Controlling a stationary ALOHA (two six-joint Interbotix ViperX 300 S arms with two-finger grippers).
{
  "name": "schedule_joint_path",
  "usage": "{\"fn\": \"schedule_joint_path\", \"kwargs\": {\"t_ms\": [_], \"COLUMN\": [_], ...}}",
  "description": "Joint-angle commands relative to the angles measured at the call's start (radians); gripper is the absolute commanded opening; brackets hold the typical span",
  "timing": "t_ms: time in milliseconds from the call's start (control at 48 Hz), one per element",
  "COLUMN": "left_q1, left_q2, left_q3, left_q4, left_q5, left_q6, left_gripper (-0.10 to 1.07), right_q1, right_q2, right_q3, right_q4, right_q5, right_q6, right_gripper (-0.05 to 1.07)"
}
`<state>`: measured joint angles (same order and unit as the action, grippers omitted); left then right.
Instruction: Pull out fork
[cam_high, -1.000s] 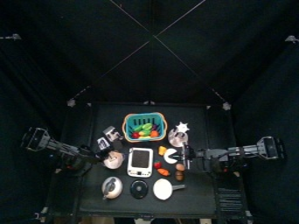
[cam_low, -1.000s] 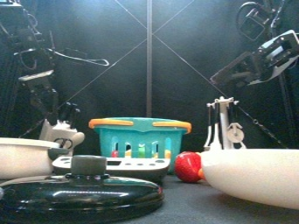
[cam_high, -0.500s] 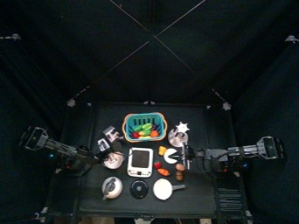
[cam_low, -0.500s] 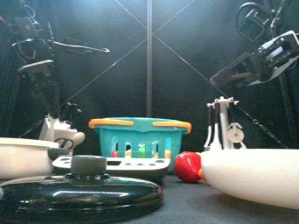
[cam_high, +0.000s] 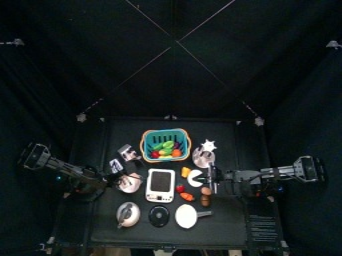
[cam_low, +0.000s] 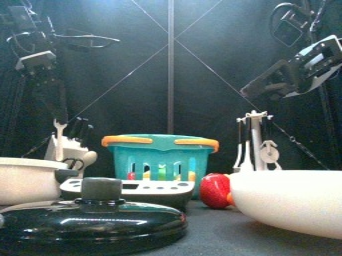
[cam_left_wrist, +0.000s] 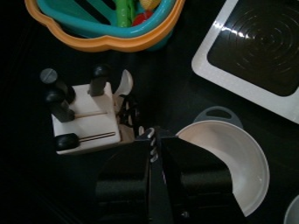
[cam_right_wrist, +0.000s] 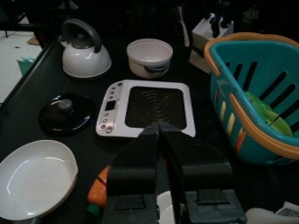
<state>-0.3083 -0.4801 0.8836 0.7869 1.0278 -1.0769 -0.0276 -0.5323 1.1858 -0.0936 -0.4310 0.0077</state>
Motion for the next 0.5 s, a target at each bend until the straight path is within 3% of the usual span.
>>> {"fn": "schedule_joint_path", "kwargs": {"t_ms": [0,479], "left_q1": [-0.002,-0.006], "left_q2": [-0.002,-0.002], "left_q3": [-0.012,-0.003], "left_q4": [0.002,-0.021], "left_q5": [-0.005,-0.091], "left_q6": [-0.002,-0.005], "left_gripper": [0.5,0.5], "right_q1": [0.002,0.005], "right_q2": [-0.005,-0.005], "right_q3": [-0.021,-0.017], "right_q4": [0.002,0.0], "right_q5": [-0.003,-0.003], "right_q6": [0.0,0.0], "right_gripper": [0.02,0.02]}}
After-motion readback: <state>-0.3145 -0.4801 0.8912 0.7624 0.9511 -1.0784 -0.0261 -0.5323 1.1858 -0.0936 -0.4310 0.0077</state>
